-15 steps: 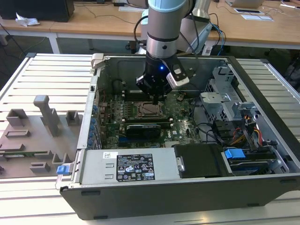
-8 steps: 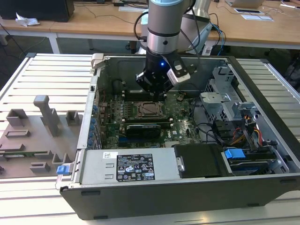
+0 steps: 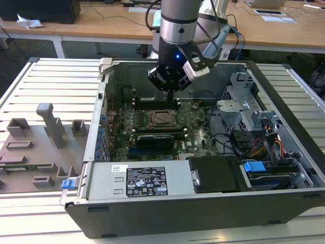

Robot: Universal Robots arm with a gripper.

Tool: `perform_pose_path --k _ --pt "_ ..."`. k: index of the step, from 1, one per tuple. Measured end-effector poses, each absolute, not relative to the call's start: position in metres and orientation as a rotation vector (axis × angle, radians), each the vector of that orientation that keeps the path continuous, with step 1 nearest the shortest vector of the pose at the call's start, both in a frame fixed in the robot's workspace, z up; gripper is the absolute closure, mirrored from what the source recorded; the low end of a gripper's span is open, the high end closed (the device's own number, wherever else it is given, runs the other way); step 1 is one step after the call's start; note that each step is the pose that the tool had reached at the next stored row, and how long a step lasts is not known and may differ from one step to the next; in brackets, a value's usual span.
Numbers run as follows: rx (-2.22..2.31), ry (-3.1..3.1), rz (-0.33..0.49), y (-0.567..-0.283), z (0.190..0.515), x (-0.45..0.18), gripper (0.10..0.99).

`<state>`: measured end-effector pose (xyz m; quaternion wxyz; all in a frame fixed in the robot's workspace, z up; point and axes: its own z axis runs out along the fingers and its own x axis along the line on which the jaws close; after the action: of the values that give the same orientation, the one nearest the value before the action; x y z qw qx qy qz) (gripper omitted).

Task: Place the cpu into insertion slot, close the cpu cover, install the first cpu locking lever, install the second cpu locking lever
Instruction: 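Install the first cpu locking lever, then install the second cpu locking lever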

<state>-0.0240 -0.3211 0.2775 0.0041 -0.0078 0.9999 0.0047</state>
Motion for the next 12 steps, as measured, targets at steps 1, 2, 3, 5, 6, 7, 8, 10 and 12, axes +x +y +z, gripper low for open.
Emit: perform_pose_path --k 1,2,3,5,6,7,8,10,12 --pt "-0.025 3.133 0.015 -0.3212 0.2800 -0.0240 0.980" --pt "-0.025 3.133 0.015 -0.3211 0.2822 -0.0240 0.980" --pt "-0.025 3.133 0.015 -0.3211 0.2824 -0.0239 0.980" --pt "-0.025 3.133 0.015 -0.3211 0.2823 -0.0239 0.980" --pt "-0.025 3.133 0.015 -0.3211 0.2825 -0.0240 0.980" --pt "-0.025 3.133 0.015 -0.3211 0.2826 -0.0239 0.980" --pt "-0.025 3.133 0.015 -0.3211 0.2827 -0.0239 0.980" --pt "-0.025 3.133 0.015 -0.3211 0.2827 -0.0239 0.980" --pt "-0.025 3.133 0.015 -0.3211 0.2827 -0.0239 0.980"
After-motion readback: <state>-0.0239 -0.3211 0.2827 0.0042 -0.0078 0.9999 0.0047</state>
